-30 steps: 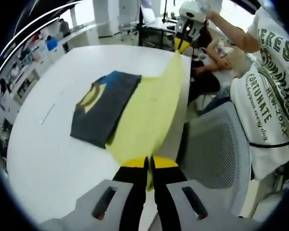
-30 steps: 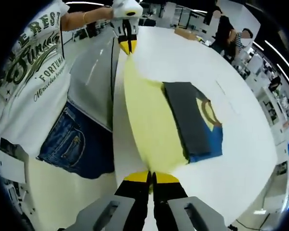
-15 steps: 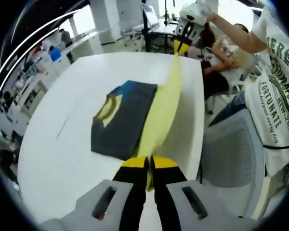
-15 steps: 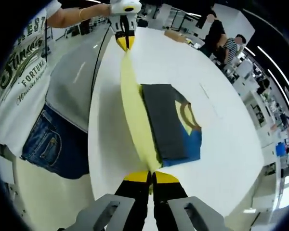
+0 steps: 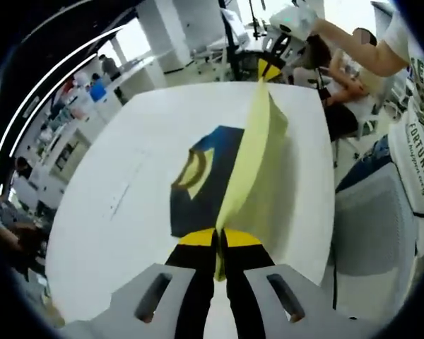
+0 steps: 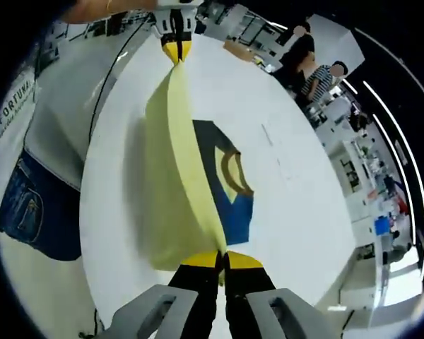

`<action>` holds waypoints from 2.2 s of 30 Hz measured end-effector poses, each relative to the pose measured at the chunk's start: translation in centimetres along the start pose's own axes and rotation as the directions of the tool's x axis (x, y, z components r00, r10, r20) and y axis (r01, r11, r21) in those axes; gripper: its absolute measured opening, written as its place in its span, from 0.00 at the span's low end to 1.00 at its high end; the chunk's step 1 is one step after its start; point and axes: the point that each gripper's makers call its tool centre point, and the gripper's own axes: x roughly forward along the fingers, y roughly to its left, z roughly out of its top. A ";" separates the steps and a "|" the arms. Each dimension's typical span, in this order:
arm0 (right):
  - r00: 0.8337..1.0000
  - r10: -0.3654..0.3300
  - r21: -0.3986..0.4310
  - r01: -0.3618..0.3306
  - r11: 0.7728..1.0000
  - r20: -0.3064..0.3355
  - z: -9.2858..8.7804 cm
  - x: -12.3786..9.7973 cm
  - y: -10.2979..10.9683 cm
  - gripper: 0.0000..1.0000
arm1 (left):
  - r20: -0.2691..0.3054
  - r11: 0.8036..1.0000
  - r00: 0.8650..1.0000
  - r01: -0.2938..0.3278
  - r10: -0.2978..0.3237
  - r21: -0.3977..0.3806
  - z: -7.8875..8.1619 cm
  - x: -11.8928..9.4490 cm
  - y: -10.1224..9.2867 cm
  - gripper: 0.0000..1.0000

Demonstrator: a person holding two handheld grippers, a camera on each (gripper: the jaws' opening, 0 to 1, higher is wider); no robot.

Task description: Fold the garment on the visible template until the final outline fits inside the template.

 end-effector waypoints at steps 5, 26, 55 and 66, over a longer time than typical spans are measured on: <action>0.999 -0.047 0.003 0.047 0.999 0.006 0.2 0.8 -1.6 0.00 | 0.006 0.999 0.999 -0.038 0.038 -0.008 0.4 0.5 1.4 0.01; 0.968 -0.249 0.105 0.246 0.964 0.021 0.7 5.8 -8.2 0.00 | 0.013 0.953 0.964 -0.261 0.266 -0.156 0.9 4.4 8.9 0.01; 0.995 -0.095 0.418 0.103 0.903 -0.040 -3.6 19.4 -8.2 0.00 | -0.085 0.913 0.974 -0.225 0.209 -0.340 -7.0 16.9 13.5 0.01; 0.998 -0.055 0.519 0.051 0.853 -0.009 -4.6 21.4 -7.2 0.00 | -0.103 0.909 0.978 -0.206 0.181 -0.362 -8.9 18.7 13.2 0.01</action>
